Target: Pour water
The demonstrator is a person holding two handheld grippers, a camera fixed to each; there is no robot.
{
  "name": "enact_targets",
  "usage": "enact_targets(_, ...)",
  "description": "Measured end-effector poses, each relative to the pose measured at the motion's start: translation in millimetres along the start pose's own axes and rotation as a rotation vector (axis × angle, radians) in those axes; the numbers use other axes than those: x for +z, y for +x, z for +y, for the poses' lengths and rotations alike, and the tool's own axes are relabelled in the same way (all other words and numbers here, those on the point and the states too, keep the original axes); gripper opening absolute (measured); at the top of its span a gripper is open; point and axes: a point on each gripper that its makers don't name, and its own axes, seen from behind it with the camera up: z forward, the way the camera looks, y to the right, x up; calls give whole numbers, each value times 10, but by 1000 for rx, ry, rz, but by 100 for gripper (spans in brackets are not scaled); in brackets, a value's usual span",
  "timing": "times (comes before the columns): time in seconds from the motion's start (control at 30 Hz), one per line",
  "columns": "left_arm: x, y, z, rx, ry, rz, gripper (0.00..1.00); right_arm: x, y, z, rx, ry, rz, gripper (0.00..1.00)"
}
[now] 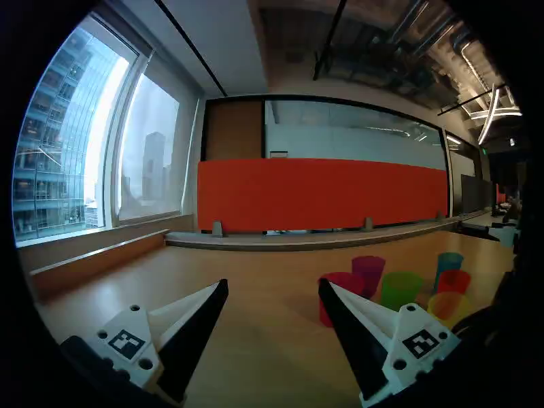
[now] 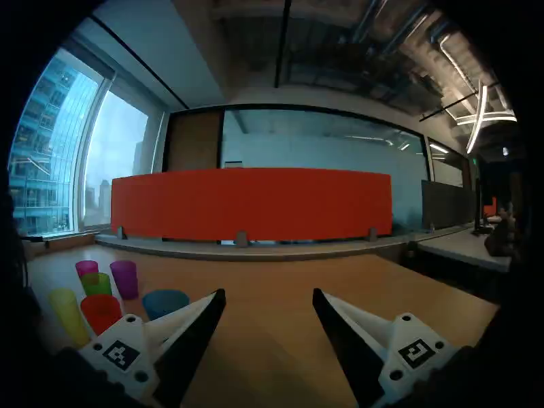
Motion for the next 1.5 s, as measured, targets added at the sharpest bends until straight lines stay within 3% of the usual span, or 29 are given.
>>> enact_targets(1.2, 24, 15, 19, 0, -15, -3, 99, 57, -2, 39, -1, -10, 2, 99)
enact_targets(1.5, 75, 151, 8, 4, -12, -1, 99, 84, -26, 41, 3, 1, -49, 99)
